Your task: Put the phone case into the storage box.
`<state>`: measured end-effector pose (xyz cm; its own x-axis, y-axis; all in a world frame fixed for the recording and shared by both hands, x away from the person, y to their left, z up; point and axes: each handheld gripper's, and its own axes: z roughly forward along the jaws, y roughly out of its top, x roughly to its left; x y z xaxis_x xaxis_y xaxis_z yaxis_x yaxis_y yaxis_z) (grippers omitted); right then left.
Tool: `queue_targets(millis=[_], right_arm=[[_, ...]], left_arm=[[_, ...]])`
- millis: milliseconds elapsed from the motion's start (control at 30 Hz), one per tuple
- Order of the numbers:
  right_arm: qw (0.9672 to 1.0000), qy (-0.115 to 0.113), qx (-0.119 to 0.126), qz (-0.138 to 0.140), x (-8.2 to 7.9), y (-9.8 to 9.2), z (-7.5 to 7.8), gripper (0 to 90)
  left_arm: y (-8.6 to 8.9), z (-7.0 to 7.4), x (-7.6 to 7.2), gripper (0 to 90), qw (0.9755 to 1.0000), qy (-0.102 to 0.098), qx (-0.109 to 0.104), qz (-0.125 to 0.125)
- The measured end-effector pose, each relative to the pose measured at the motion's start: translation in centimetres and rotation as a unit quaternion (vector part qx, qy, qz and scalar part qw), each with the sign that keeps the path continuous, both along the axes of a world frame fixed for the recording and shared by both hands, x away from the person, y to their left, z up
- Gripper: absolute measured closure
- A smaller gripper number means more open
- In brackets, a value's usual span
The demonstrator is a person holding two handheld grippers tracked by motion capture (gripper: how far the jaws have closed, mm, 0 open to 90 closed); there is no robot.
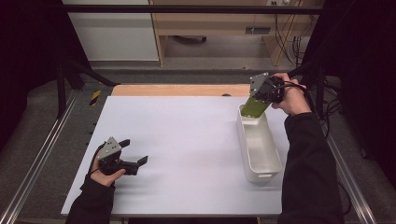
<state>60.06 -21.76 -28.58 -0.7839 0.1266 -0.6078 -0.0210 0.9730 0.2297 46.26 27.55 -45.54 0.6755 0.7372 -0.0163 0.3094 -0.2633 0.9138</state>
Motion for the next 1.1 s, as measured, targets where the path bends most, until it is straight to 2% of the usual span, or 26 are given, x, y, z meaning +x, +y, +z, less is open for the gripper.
queue_targets(millis=[100,333,1100], right_arm=[[0.9999,0.002,-0.011,0.004,0.2,0.1,-0.2,78.5],[0.9996,0.006,-0.019,0.018,0.6,0.2,-0.6,78.5],[0.9963,0.043,-0.058,0.047,2.3,1.1,-2.6,78.4]], left_arm=[[0.0,0.0,0.0,0.0,1.0,0.0,0.001,0.0],[0.0,-0.1,0.0,0.0,1.0,0.001,0.003,-0.001],[-0.1,-0.2,0.1,0.0,1.0,0.003,0.006,-0.003]])
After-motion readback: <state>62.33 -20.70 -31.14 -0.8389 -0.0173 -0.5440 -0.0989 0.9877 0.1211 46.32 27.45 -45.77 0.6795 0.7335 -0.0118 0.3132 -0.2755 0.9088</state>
